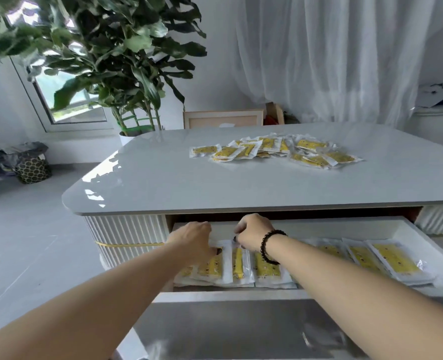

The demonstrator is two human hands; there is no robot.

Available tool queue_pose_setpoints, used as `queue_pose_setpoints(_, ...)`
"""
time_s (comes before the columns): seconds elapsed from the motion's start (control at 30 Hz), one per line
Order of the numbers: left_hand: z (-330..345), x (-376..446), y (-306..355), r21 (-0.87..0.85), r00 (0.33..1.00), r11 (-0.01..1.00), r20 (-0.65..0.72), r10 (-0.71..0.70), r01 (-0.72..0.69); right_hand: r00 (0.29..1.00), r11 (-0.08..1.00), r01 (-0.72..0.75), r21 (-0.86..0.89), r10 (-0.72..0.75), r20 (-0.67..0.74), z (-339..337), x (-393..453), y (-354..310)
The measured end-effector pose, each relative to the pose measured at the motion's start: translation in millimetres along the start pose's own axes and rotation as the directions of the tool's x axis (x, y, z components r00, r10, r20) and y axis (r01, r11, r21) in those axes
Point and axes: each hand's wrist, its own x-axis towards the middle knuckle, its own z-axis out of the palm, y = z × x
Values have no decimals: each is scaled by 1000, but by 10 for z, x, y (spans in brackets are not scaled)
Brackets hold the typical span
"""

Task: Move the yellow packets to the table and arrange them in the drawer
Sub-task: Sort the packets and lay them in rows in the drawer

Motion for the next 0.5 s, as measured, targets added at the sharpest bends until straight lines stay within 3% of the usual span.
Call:
queue_pose_setpoints(0.3, -567, 244, 48, -233, 977, 972, -211, -28, -22, 988, 981, 119, -150, -132, -79, -813, -97, -185)
queue_pose_setpoints(0.5, -621, 606, 82, 122, 943, 992, -330, 48, -8, 978, 978, 67, -197, -103, -181, -996, 232, -21)
